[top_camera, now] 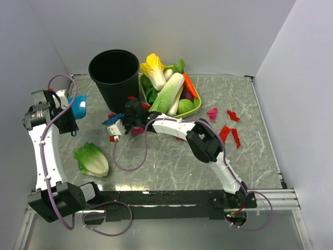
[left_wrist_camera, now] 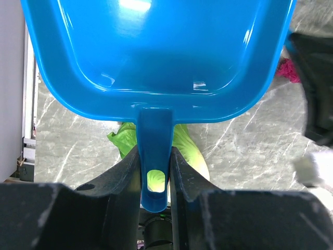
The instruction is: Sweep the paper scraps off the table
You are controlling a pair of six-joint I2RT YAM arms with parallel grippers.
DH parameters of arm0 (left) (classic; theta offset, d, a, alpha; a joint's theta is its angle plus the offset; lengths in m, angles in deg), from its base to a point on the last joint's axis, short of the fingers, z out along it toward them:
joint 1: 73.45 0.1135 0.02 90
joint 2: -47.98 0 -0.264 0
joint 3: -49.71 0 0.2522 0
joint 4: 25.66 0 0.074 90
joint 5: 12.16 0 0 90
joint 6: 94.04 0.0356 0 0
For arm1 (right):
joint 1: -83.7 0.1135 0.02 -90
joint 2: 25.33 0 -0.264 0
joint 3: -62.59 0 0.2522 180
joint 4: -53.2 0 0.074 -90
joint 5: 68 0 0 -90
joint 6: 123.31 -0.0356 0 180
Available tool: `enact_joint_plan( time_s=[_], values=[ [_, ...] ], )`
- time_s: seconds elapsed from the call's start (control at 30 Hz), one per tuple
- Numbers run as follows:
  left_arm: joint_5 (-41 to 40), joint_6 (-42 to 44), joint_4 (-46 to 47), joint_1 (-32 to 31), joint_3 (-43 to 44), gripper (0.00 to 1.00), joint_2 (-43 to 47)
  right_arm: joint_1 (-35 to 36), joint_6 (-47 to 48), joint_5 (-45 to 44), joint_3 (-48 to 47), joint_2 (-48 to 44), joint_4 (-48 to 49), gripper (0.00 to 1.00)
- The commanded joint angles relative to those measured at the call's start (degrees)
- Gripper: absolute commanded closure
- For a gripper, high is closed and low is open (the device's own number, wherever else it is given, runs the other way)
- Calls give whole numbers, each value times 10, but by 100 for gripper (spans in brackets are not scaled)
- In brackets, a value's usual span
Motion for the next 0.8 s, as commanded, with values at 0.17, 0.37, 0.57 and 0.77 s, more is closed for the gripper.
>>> enact_joint_plan(
  time_s=[0.17, 0.37, 0.57, 0.77],
  values=[
    [14, -2, 2, 4, 25, 99, 3, 1, 59, 15, -40, -40, -267, 100],
    [77, 12, 22, 5, -4, 99, -12, 0, 98, 41, 60, -168, -501, 100],
    [145, 77, 3, 3, -30, 99, -26, -11, 74, 28, 279, -352, -576, 100],
    [142, 248, -49, -5, -44, 99, -38, -104, 55, 6, 376, -499, -638, 100]
  ],
)
